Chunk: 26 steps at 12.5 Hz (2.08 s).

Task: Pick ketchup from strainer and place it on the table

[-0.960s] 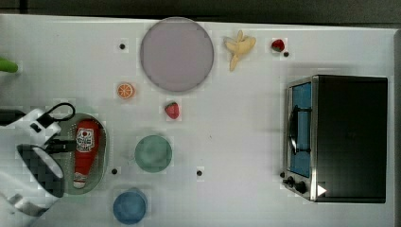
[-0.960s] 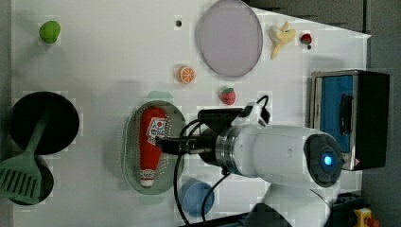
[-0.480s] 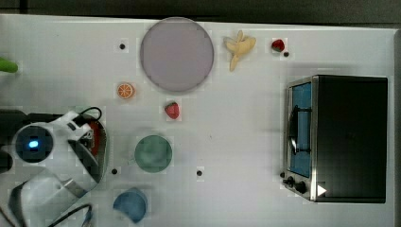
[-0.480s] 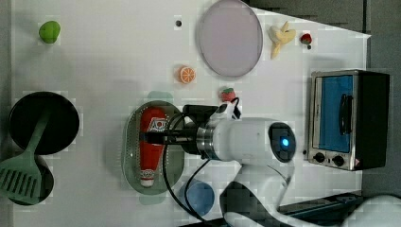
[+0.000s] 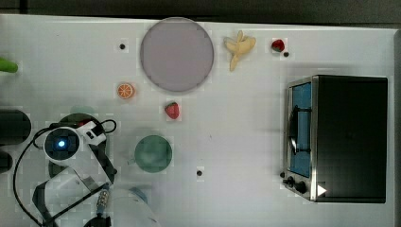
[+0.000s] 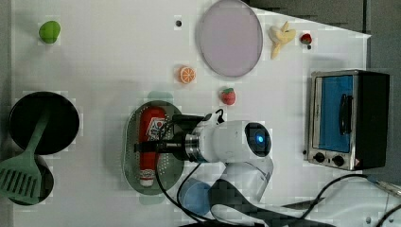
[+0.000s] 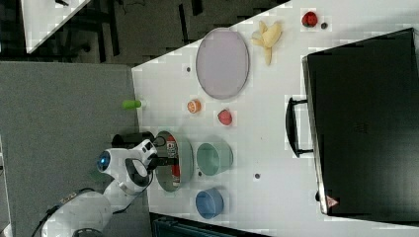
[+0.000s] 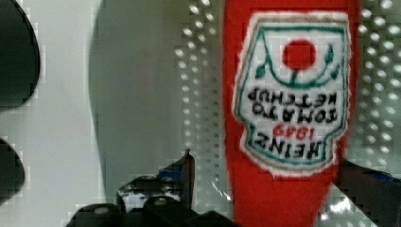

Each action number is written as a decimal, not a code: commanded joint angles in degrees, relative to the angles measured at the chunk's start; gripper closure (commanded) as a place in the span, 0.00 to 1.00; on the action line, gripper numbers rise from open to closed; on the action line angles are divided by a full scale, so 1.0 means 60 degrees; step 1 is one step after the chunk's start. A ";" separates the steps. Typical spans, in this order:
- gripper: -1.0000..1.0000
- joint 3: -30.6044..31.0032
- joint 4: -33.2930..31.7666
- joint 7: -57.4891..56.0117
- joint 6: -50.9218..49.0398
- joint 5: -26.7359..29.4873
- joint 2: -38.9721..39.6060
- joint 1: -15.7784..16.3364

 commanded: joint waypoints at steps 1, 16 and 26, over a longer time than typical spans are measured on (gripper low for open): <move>0.16 -0.0431 0.0188 0.0464 0.0445 -0.0391 -0.0030 0.0447; 0.42 -0.0535 0.1460 0.0319 -0.5086 0.1810 -0.4360 -0.0461; 0.42 -0.4252 0.1920 -0.2336 -0.5892 0.1745 -0.4672 -0.1315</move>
